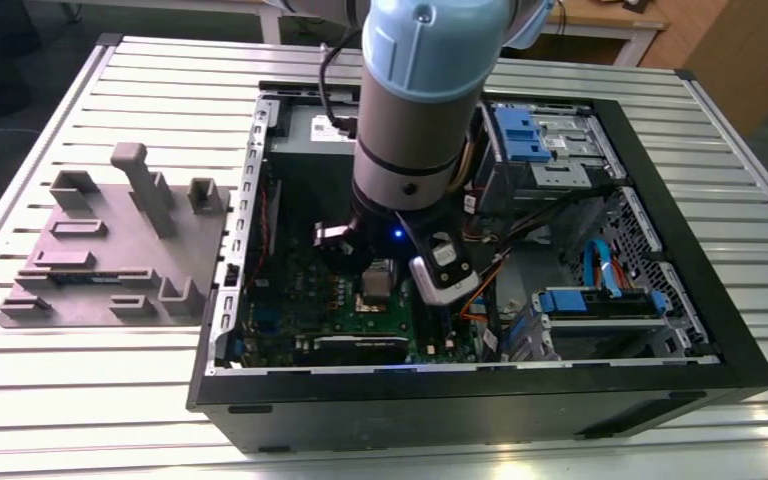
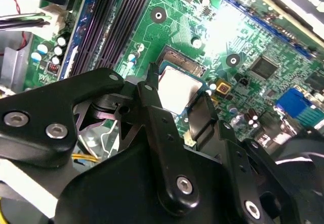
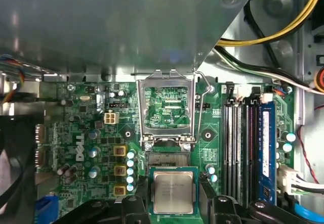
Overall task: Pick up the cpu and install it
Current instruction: 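Place the cpu into insertion slot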
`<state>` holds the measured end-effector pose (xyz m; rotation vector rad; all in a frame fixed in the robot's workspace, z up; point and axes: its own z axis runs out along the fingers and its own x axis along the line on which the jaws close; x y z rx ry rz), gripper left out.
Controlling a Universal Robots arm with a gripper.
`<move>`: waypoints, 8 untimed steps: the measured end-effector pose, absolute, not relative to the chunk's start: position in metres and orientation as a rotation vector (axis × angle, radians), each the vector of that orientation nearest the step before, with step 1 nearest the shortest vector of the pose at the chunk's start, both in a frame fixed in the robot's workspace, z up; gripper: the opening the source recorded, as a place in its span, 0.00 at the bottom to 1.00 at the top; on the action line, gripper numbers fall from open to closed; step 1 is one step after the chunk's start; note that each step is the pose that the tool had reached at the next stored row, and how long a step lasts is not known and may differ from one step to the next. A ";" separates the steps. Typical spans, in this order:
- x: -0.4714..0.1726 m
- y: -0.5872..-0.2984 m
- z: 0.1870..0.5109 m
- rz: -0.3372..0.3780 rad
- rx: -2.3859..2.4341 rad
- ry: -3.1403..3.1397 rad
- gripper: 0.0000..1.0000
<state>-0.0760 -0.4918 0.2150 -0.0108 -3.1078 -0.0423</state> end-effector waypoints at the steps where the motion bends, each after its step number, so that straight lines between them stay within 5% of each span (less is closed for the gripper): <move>1: -0.076 -0.492 0.213 -0.043 -0.011 -3.108 0.47; 8: -0.076 -0.492 0.210 -0.042 -0.011 -3.108 0.47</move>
